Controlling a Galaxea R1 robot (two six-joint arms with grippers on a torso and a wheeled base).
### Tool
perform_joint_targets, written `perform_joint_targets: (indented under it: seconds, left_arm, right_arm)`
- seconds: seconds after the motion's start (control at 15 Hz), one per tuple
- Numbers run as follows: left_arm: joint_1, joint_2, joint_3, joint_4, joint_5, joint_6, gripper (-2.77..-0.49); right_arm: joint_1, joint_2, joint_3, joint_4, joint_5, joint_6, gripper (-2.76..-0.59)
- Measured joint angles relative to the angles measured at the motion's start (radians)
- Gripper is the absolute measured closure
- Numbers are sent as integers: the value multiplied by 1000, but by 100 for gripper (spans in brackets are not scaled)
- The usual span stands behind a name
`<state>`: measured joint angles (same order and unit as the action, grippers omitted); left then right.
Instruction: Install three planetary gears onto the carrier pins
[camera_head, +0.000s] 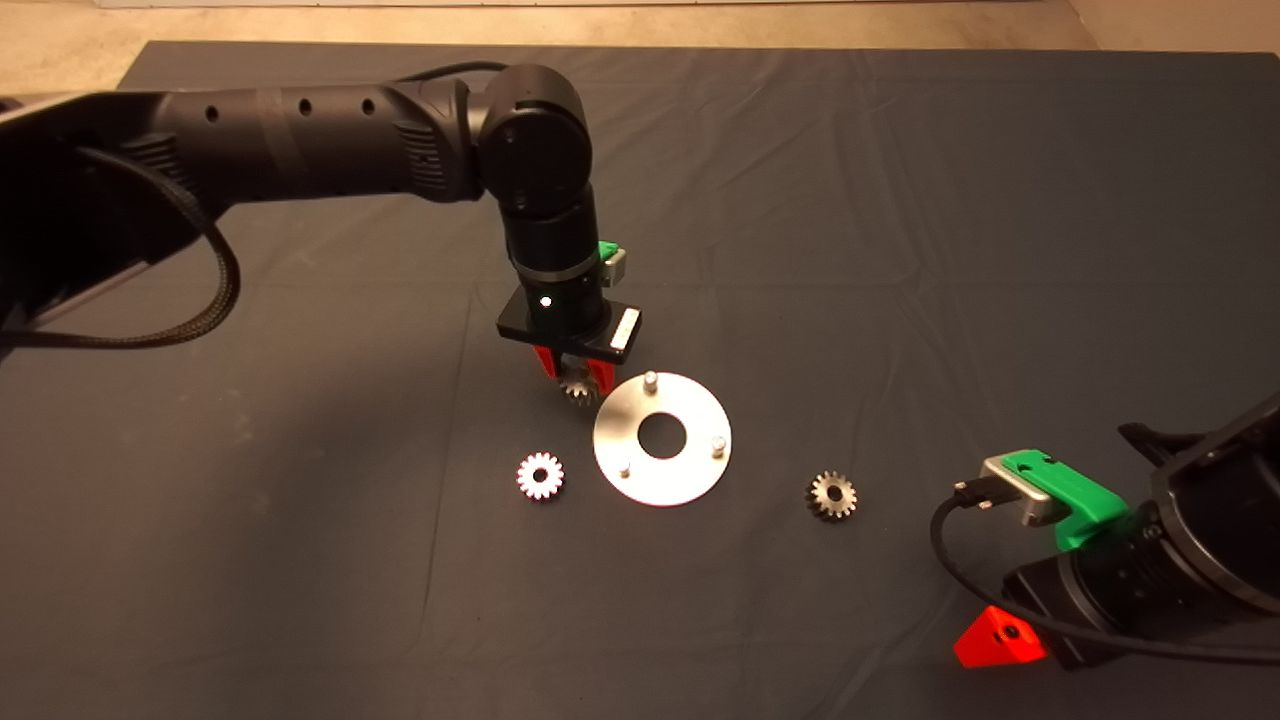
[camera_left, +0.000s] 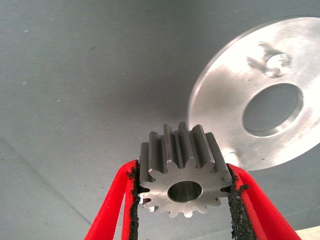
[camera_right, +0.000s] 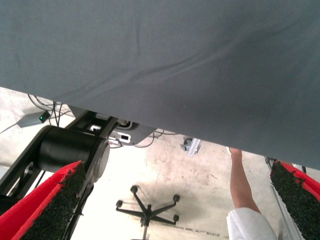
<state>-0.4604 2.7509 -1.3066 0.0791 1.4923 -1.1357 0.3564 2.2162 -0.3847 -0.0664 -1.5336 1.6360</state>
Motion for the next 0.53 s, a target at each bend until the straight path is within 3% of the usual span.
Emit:
perform_joint_targets:
  seconds: [0.2,0.53]
  left_arm:
    - [0,18,0,0,9,4,-93]
    - [0,98,-21,-1,8,39,-93]
  right_arm:
    - [-5,0,0,0,0,0,-276]
    - [-13,1,0,0,0,0,-276]
